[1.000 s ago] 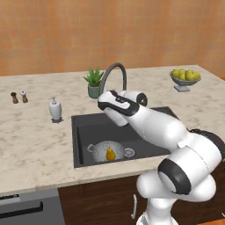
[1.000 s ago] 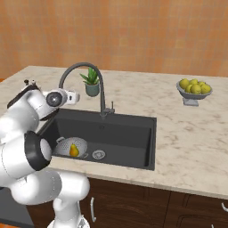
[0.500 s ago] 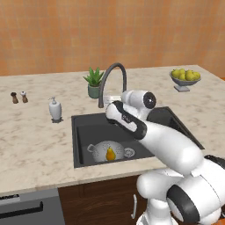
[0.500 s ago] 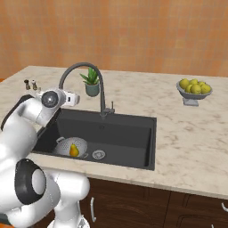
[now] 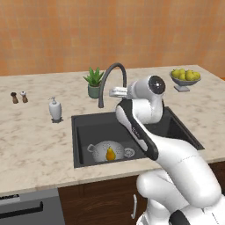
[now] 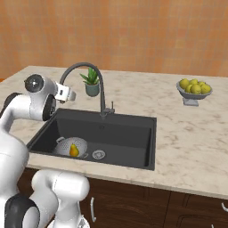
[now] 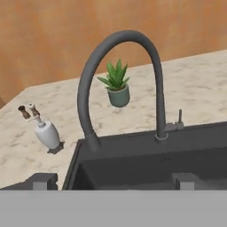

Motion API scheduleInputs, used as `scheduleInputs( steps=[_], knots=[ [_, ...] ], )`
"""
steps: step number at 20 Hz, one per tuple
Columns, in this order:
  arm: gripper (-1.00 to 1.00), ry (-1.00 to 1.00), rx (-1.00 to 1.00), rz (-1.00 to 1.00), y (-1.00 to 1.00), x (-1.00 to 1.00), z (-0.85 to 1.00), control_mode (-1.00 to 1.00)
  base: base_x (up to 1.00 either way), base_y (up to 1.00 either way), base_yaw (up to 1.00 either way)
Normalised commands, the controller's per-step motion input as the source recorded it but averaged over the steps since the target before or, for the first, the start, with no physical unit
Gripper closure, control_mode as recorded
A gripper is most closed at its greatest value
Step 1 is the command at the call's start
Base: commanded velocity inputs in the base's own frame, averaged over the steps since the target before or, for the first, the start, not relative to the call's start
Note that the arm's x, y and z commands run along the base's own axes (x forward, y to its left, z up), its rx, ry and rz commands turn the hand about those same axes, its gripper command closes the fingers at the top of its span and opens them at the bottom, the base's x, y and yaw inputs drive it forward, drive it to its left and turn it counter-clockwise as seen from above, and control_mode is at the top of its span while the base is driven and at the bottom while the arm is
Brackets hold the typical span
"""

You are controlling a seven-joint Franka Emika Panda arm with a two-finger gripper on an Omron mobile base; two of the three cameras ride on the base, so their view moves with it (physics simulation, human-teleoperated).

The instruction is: Put the colander in the sink, put the pear in the colander, and turn on the sink faucet and pour water over the colander.

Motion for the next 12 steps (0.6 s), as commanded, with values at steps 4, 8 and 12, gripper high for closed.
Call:
scheduleInputs(
  steps=[4, 8, 12],
  knots=[
    [-1.00, -0.04, 0.00, 0.13, -0.57, -0.63, 0.12, -1.00, 0.00, 0.00, 0.00],
    [-1.00, -0.14, 0.00, 0.42, -0.75, -0.35, 0.01, -1.00, 0.00, 0.00, 0.00],
    [-1.00, -0.13, 0.00, 0.49, -0.69, -0.17, 0.12, -1.00, 0.00, 0.00, 0.00]
  ],
)
